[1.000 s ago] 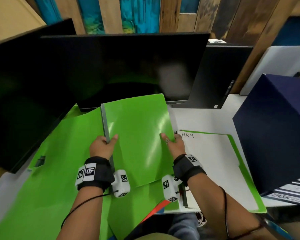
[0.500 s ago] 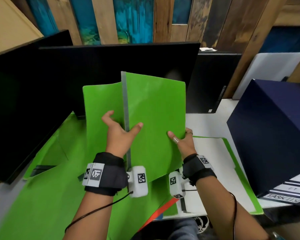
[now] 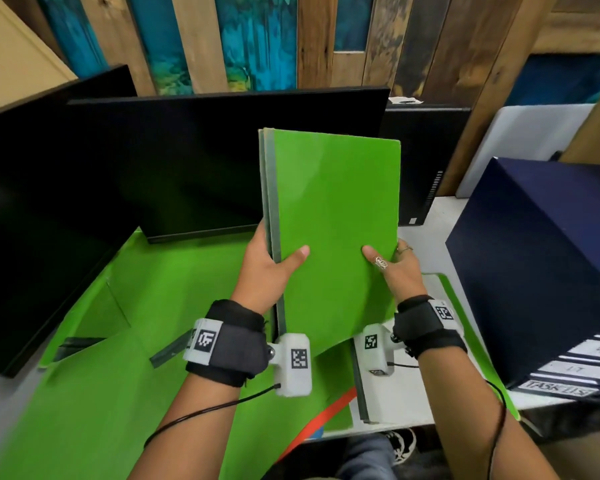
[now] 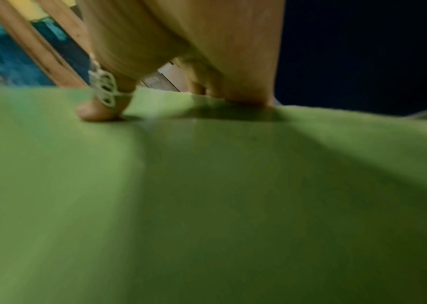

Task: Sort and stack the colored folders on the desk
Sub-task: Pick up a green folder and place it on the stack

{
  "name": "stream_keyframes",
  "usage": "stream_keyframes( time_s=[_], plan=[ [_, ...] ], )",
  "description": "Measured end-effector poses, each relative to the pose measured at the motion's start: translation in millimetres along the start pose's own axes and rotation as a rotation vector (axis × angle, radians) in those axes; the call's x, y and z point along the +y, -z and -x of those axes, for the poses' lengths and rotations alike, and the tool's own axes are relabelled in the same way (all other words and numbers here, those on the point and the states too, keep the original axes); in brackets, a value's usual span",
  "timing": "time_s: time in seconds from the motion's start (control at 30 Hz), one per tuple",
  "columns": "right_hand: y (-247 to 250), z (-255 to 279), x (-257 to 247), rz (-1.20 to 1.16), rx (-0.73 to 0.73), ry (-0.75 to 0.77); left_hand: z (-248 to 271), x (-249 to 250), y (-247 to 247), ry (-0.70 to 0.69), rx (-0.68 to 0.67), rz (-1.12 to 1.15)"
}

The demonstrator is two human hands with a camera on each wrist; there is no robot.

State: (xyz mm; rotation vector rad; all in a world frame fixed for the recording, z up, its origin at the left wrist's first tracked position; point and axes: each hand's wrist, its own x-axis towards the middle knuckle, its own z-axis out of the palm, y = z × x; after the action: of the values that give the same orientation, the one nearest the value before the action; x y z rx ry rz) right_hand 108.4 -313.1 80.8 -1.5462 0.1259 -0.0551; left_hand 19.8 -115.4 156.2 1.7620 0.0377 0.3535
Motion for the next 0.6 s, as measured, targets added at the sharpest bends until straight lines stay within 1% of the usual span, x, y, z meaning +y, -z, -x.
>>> stream_keyframes(
  time_s=[0.07,0.1,0.13,0.17,0.23,0.3,0.33,0.4,0.5,0.6],
  plan=[
    [14.6,-2.9,0.2,0.196,0.097,-0.044,-5.2,-14.6,-15.3,0.017,0.083,-0.043],
    [22.8,-2.1,2.1,0.296,0.134,-0.092,-7.0,-22.4,-25.1,0.047,0.094,-0.096],
    [32.4,-0.4,6.1,0.377,0.164,-0.143,-7.8,-30.4,-34.8,0.103,0.073,-0.167],
    [42.1,2.1,11.0,0.452,0.191,-0.185,-8.4,-39.9,-44.5,0.173,0.022,-0.246],
    [63.9,6.0,23.5,0.613,0.242,-0.244,-7.4,-59.5,-63.7,0.302,-0.149,-0.390],
    [83.4,9.7,32.3,0.777,0.263,-0.318,-4.5,-78.5,-80.4,0.362,-0.307,-0.503],
    [90.8,11.8,35.0,0.864,0.266,-0.358,-3.1,-86.5,-86.8,0.367,-0.354,-0.553],
    [102.6,14.6,39.7,0.983,0.276,-0.435,-1.0,-100.3,-100.0,0.362,-0.417,-0.624],
    [110.5,17.4,43.0,1.071,0.273,-0.488,0.0,-113.4,-112.6,0.381,-0.475,-0.686],
    [118.9,17.7,47.4,1.141,0.236,-0.550,0.5,-120.9,-124.0,0.392,-0.536,-0.698]
  ],
)
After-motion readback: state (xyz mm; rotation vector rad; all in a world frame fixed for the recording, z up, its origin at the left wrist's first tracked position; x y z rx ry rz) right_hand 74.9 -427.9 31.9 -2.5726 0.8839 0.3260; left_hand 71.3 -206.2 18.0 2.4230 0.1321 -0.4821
